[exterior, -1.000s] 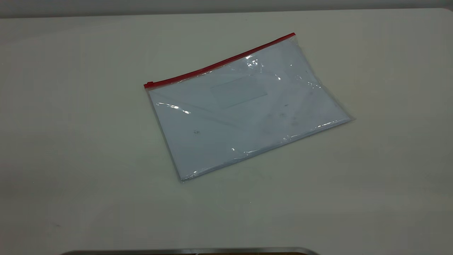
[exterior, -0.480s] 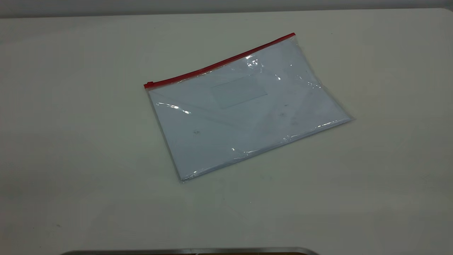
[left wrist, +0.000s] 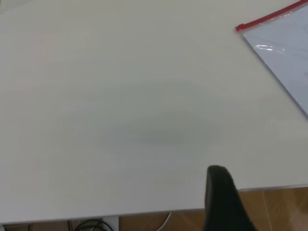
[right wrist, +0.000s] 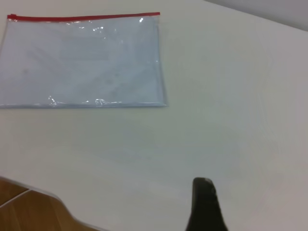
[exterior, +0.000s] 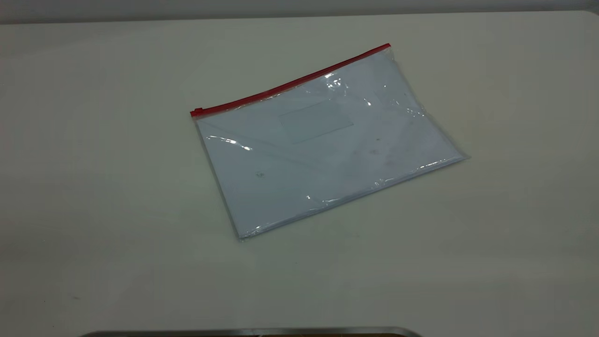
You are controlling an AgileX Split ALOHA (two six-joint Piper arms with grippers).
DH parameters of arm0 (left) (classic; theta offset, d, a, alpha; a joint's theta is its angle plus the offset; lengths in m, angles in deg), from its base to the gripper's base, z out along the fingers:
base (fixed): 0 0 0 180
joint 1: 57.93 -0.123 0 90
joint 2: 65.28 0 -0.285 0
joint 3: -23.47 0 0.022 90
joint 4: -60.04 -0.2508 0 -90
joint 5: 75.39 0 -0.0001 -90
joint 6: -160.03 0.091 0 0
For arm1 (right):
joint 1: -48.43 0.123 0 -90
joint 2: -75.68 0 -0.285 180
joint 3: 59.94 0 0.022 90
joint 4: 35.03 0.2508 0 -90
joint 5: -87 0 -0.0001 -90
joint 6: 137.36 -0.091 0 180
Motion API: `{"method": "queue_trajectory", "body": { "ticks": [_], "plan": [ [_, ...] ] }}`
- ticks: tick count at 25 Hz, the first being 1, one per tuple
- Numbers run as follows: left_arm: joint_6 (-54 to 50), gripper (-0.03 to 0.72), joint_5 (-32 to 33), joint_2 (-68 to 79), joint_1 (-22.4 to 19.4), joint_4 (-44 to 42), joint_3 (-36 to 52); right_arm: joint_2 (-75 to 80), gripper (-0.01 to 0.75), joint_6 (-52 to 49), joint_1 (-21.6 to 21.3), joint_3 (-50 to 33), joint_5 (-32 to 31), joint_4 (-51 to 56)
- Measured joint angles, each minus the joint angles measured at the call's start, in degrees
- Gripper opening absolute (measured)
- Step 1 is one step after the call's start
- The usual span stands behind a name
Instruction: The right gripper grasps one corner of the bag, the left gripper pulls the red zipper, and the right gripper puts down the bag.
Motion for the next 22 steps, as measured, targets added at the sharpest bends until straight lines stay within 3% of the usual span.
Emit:
{"method": "queue_trajectory", "body": {
  "ticks": [10, 22],
  "plan": [
    [0.00, 0.480, 0.00, 0.00, 0.00, 0.00, 0.00, 0.00, 0.556, -12.68, 0.00, 0.00, 0.60, -8.84],
    [0.00, 0.480, 0.00, 0.00, 0.00, 0.00, 0.00, 0.00, 0.556, -13.10, -0.02, 0.00, 0.60, -9.06]
  ]
}}
